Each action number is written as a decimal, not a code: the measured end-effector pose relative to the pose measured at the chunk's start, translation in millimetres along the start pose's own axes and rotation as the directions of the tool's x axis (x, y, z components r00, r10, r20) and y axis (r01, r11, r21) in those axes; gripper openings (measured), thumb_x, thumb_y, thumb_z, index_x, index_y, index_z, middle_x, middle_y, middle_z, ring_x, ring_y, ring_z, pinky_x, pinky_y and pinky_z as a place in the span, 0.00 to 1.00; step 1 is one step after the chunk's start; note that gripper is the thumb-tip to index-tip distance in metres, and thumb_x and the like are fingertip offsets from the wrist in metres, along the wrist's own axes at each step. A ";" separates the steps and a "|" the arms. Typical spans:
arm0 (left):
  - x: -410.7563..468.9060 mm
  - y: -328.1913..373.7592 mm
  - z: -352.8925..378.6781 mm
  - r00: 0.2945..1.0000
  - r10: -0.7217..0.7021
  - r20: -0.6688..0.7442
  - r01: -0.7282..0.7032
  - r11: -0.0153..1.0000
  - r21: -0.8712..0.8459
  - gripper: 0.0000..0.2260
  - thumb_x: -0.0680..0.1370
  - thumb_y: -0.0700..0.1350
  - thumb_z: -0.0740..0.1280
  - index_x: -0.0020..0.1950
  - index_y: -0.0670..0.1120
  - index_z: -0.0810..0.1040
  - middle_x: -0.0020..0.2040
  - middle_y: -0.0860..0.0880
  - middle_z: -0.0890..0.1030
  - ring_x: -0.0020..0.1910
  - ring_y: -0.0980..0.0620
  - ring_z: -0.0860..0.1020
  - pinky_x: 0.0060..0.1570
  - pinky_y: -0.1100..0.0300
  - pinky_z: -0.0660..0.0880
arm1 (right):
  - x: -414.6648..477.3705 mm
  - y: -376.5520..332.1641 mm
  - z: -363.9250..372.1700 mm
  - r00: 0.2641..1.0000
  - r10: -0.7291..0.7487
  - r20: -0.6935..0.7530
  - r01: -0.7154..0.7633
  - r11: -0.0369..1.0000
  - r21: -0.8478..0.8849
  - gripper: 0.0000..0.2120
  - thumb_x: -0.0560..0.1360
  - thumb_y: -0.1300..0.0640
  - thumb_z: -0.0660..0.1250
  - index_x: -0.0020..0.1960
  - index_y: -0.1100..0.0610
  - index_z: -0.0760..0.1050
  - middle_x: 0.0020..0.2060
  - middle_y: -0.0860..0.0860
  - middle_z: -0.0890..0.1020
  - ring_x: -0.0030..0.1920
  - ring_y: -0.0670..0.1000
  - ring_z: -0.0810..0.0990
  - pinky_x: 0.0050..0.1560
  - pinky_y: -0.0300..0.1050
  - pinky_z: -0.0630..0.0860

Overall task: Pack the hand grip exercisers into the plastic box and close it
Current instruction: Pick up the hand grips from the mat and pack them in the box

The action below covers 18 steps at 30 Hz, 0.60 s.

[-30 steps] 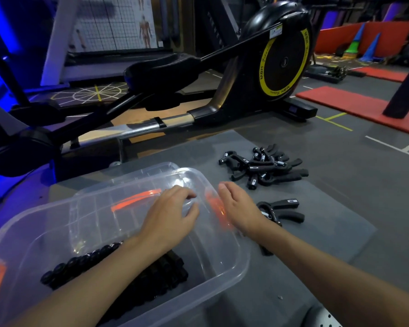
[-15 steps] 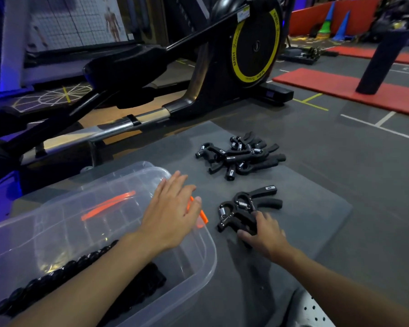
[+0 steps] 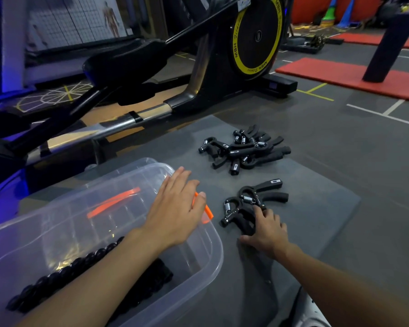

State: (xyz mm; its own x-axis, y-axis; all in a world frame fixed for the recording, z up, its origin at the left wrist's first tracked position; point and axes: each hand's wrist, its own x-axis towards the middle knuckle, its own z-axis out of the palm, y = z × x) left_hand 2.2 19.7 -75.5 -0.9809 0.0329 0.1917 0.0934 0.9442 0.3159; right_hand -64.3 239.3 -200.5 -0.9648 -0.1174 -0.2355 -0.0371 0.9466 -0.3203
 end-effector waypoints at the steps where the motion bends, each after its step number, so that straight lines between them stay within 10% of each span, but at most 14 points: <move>1: -0.1 0.4 -0.6 1.000 -0.003 0.007 0.003 1.000 0.002 0.36 0.74 0.62 0.39 0.72 0.47 0.69 0.78 0.47 0.59 0.79 0.54 0.48 0.77 0.53 0.46 | -0.3 0.5 0.8 1.000 -0.004 0.005 0.005 1.000 -0.014 0.47 0.62 0.34 0.72 0.73 0.47 0.55 0.64 0.54 0.69 0.66 0.59 0.67 0.64 0.55 0.66; 18: -2.2 0.8 -7.5 1.000 0.005 0.003 -0.004 0.994 -0.106 0.28 0.77 0.60 0.48 0.72 0.49 0.69 0.76 0.50 0.64 0.78 0.55 0.51 0.77 0.56 0.47 | -14.1 -51.3 -55.2 0.981 0.044 -0.191 0.088 0.772 0.629 0.30 0.60 0.49 0.73 0.58 0.49 0.63 0.47 0.51 0.81 0.47 0.54 0.80 0.50 0.51 0.77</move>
State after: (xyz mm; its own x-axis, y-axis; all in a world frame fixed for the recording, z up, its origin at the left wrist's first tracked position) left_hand 5.6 17.9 -68.7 -0.9810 0.0384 0.1901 0.1151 0.9041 0.4116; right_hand -63.2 208.9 -130.1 -0.9974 -0.0166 -0.0701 0.0506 0.5315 -0.8456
